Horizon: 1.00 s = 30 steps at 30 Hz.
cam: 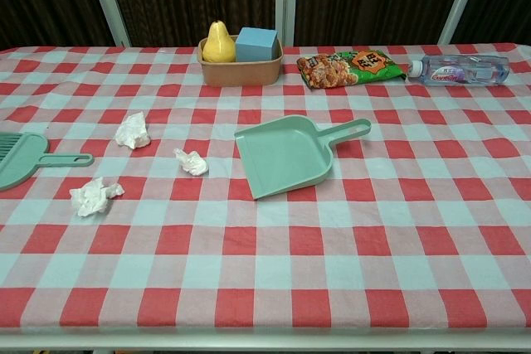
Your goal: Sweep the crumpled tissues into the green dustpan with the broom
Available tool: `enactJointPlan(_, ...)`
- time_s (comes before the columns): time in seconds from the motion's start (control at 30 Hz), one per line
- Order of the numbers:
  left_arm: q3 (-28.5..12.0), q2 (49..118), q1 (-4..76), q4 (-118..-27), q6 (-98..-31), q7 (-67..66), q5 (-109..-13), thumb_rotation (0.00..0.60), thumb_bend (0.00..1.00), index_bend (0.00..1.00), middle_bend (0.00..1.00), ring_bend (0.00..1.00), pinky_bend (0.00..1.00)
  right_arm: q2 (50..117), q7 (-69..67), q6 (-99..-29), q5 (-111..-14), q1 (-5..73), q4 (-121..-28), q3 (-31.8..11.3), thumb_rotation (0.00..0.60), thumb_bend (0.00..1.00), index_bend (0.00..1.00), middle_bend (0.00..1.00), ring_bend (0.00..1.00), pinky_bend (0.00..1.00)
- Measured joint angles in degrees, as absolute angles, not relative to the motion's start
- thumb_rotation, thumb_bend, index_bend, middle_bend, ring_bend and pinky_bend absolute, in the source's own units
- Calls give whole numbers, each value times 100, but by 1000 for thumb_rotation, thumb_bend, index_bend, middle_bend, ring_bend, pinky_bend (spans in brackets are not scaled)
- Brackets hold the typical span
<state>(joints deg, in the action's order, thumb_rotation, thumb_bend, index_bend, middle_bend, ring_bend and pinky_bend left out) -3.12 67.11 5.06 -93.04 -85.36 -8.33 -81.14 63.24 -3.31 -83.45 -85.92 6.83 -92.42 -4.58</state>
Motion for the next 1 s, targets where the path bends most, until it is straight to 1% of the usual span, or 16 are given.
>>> enactJointPlan(0.27,-288,6733,457,-9276,-8606,-836,-8188,600,0,177,147,90,100,6278,-402,-8432,-8685,634,-9264,-414,600,214,57,200,6,36)
enactJointPlan(0.4,-371,6694,572,-9252,-8559,-821,-8257,600,0,191,146,90,101,6246,-412,-8493,-8712,613,-9276,-421,600,213,57,200,6,36)
enactJointPlan(0.43,-406,6686,616,-9242,-8537,-818,-8266,600,0,204,147,95,107,6232,-407,-8510,-8722,612,-9284,-428,600,213,57,200,6,36)
enactJointPlan(0.5,-508,6674,748,-9210,-8466,-818,-8284,600,0,230,167,138,156,6191,-380,-8546,-8748,615,-9309,-450,600,212,57,200,6,36)
enactJointPlan(0.6,-653,6689,995,-9132,-8290,-819,-8311,600,1,290,231,243,271,6117,-322,-8591,-8778,626,-9368,-488,600,212,57,200,6,35)
enactJointPlan(0.67,-727,6704,1168,-9085,-8100,-828,-8310,600,25,334,284,341,400,6065,-280,-8593,-8773,635,-9417,-509,600,210,57,197,6,35)
enactJointPlan(0.73,-803,6734,1392,-9035,-7812,-844,-8291,600,73,368,338,446,578,6004,-225,-8561,-8746,651,-9489,-525,600,209,57,194,6,33)
enactJointPlan(0.83,-885,6816,1734,-8961,-7305,-907,-8210,600,120,398,396,556,736,5930,-161,-8483,-8709,684,-9579,-541,600,209,57,193,6,33)
enactJointPlan(0.93,-948,6988,2092,-8832,-6754,-1034,-8044,600,144,414,437,634,811,5900,-150,-8392,-8667,720,-9622,-546,600,208,57,190,6,34)
enactJointPlan(1.0,-978,7180,2333,-8704,-6389,-1166,-7869,600,153,421,452,669,839,5885,-154,-8311,-8613,747,-9641,-551,600,207,57,188,6,33)
